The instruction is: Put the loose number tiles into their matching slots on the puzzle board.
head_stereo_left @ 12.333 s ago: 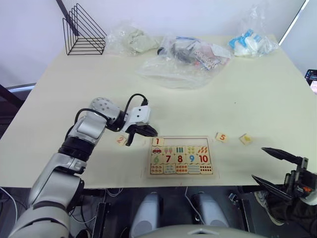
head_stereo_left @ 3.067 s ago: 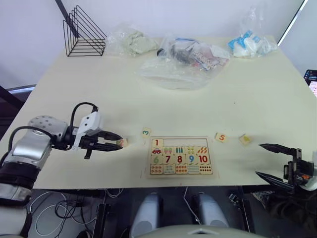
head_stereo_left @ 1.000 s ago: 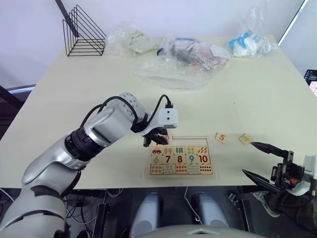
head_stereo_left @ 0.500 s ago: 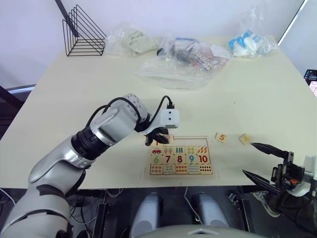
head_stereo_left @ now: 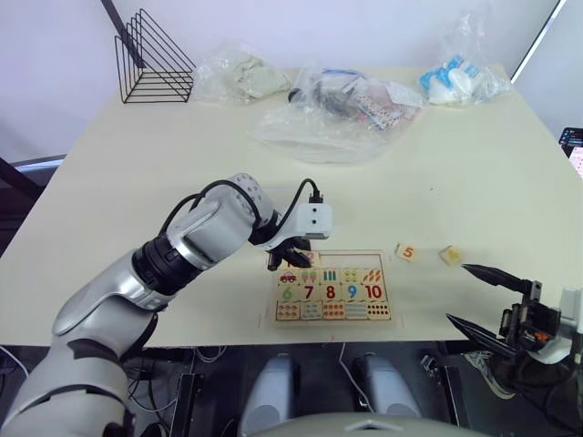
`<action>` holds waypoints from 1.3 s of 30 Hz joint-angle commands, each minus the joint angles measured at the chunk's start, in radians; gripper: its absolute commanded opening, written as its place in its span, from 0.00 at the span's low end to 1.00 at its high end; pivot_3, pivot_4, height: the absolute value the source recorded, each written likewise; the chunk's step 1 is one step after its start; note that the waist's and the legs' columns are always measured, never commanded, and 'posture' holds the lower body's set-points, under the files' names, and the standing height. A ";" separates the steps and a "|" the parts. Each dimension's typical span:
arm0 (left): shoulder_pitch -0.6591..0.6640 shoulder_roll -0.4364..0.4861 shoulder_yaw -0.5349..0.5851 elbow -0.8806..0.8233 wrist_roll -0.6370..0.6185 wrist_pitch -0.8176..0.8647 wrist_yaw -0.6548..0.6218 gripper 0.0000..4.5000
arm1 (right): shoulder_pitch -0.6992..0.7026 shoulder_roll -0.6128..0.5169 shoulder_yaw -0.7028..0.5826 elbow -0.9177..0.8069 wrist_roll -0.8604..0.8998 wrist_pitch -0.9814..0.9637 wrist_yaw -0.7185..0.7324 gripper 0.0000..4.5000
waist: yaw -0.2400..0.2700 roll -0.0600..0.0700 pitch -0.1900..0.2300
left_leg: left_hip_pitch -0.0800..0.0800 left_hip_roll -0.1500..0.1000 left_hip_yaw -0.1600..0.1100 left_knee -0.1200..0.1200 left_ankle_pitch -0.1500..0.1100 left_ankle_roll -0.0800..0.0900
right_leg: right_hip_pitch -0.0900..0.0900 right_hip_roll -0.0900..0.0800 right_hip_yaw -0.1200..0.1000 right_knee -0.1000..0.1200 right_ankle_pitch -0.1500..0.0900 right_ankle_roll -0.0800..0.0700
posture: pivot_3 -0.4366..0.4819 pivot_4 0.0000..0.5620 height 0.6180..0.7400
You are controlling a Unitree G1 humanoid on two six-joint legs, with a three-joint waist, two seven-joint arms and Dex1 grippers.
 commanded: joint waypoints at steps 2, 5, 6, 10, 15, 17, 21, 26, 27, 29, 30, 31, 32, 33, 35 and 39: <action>-0.003 -0.001 0.002 -0.027 0.006 -0.001 -0.006 0.21 | 0.002 0.003 -0.016 -0.026 0.010 -0.020 -0.003 1.00 | 0.000 0.000 0.000 | 0.000 0.000 0.000 0.000 0.000 0.000 | 0.000 0.000 0.000 0.000 0.000 0.000 | 0.48 0.27 1.00; -0.003 0.000 0.001 -0.024 0.007 -0.001 -0.008 0.21 | 0.002 0.004 -0.015 -0.026 0.010 -0.021 -0.004 1.00 | 0.000 0.000 0.000 | 0.000 0.000 0.000 0.000 0.000 0.000 | 0.000 0.000 0.000 0.000 0.000 0.000 | 0.48 0.27 1.00; -0.004 0.000 0.000 -0.021 0.008 -0.002 -0.008 0.21 | 0.002 0.004 -0.014 -0.027 0.009 -0.021 -0.005 1.00 | 0.000 0.000 0.000 | 0.000 0.000 0.000 0.000 0.000 0.000 | 0.000 0.000 0.000 0.000 0.000 0.000 | 0.48 0.27 1.00; -0.004 -0.003 0.000 -0.018 0.007 -0.003 -0.008 0.21 | 0.002 0.004 -0.013 -0.029 0.009 -0.020 -0.007 1.00 | 0.000 0.000 0.000 | 0.000 0.000 0.000 0.000 0.000 0.000 | 0.000 0.000 0.000 0.000 0.000 0.000 | 0.48 0.27 1.00; -0.001 -0.004 -0.002 -0.017 0.004 0.001 -0.009 0.21 | 0.009 0.005 -0.014 -0.038 0.011 -0.019 -0.011 1.00 | 0.000 0.000 0.000 | 0.000 0.000 0.000 0.000 0.000 0.000 | 0.000 0.000 0.000 0.000 0.000 0.000 | 0.48 0.27 1.00; -0.001 -0.004 -0.004 -0.011 0.012 -0.012 -0.002 0.21 | 0.011 0.004 -0.013 -0.039 0.010 -0.019 -0.011 1.00 | 0.000 0.000 0.000 | 0.000 0.000 0.000 0.000 0.000 0.000 | 0.000 0.000 0.000 0.000 0.000 0.000 | 0.48 0.27 1.00; 0.000 -0.007 -0.002 -0.002 0.015 -0.018 0.002 0.21 | 0.011 0.003 -0.010 -0.040 0.011 -0.018 -0.014 1.00 | 0.000 0.000 0.000 | 0.000 0.000 0.000 0.000 0.000 0.000 | 0.000 0.000 0.000 0.000 0.000 0.000 | 0.48 0.27 1.00; -0.002 -0.025 0.006 0.016 0.017 -0.026 0.016 0.21 | 0.011 0.003 -0.013 -0.031 0.011 -0.021 -0.010 1.00 | 0.000 0.000 0.000 | 0.000 0.000 0.000 0.000 0.000 0.000 | 0.000 0.000 0.000 0.000 0.000 0.000 | 0.48 0.27 1.00; -0.003 -0.025 0.005 0.016 0.017 -0.027 0.013 0.21 | 0.011 0.002 -0.013 -0.030 0.011 -0.021 -0.009 1.00 | 0.000 0.000 0.000 | 0.000 0.000 0.000 0.000 0.000 0.000 | 0.000 0.000 0.000 0.000 0.000 0.000 | 0.48 0.27 1.00; -0.003 -0.024 0.002 0.018 0.018 -0.031 0.011 0.21 | 0.011 0.002 -0.013 -0.029 0.011 -0.022 -0.008 1.00 | 0.000 0.000 0.000 | 0.000 0.000 0.000 0.000 0.000 0.000 | 0.000 0.000 0.000 0.000 0.000 0.000 | 0.48 0.27 1.00; -0.002 -0.024 0.001 0.018 0.019 -0.032 0.012 0.21 | 0.012 0.002 -0.014 -0.029 0.011 -0.022 -0.007 1.00 | 0.000 0.000 0.000 | 0.000 0.000 0.000 0.000 0.000 0.000 | 0.000 0.000 0.000 0.000 0.000 0.000 | 0.48 0.27 1.00; -0.001 -0.024 -0.001 0.019 0.020 -0.035 0.012 0.21 | 0.013 0.002 -0.015 -0.029 0.011 -0.023 -0.007 1.00 | 0.000 0.000 0.000 | 0.000 0.000 0.000 0.000 0.000 0.000 | 0.000 0.000 0.000 0.000 0.000 0.000 | 0.48 0.27 1.00; -0.001 -0.024 -0.002 0.020 0.021 -0.035 0.012 0.21 | 0.015 0.002 -0.016 -0.030 0.012 -0.023 -0.006 1.00 | 0.000 0.000 0.000 | 0.000 0.000 0.000 0.000 0.000 0.000 | 0.000 0.000 0.000 0.000 0.000 0.000 | 0.48 0.27 1.00; -0.001 -0.024 -0.002 0.021 0.021 -0.035 0.012 0.21 | 0.015 0.002 -0.016 -0.030 0.012 -0.022 -0.005 1.00 | 0.000 0.000 0.000 | 0.000 0.000 0.000 0.000 0.000 0.000 | 0.000 0.000 0.000 0.000 0.000 0.000 | 0.48 0.27 1.00; -0.002 -0.027 -0.003 0.026 0.024 -0.041 0.015 0.21 | 0.017 0.002 -0.016 -0.031 0.012 -0.023 -0.005 1.00 | 0.000 0.000 0.000 | 0.000 0.000 0.000 0.000 0.000 0.000 | 0.000 0.000 0.000 0.000 0.000 0.000 | 0.48 0.27 1.00; -0.003 -0.027 -0.001 0.034 0.029 -0.050 0.013 0.21 | 0.018 0.001 -0.014 -0.036 0.011 -0.021 -0.010 1.00 | 0.000 0.000 0.000 | 0.000 0.000 0.000 0.000 0.000 0.000 | 0.000 0.000 0.000 0.000 0.000 0.000 | 0.48 0.27 1.00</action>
